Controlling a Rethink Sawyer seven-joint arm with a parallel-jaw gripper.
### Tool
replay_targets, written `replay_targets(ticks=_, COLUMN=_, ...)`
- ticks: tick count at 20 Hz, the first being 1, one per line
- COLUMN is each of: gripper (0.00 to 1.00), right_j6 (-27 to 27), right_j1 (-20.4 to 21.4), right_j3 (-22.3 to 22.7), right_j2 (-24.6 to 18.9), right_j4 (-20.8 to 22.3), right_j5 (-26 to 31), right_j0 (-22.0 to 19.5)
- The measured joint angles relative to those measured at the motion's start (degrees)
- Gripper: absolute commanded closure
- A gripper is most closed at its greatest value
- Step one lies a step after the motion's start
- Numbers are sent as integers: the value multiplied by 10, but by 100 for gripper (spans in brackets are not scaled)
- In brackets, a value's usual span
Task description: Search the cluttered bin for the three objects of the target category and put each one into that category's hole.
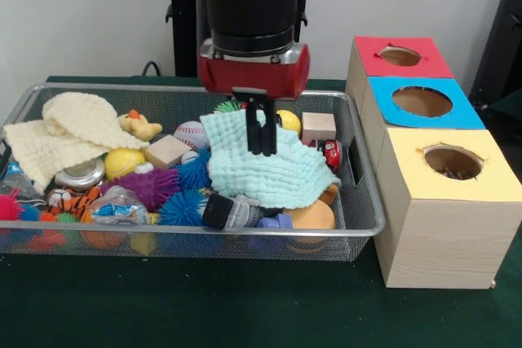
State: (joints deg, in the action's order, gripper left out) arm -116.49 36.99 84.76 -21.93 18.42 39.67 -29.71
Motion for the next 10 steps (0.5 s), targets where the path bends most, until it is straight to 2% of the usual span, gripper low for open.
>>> replay_targets(ticks=10, gripper=100, right_j6=0, right_j1=-10, right_j3=-2, right_j2=-22, right_j4=3, right_j5=3, right_j0=-49)
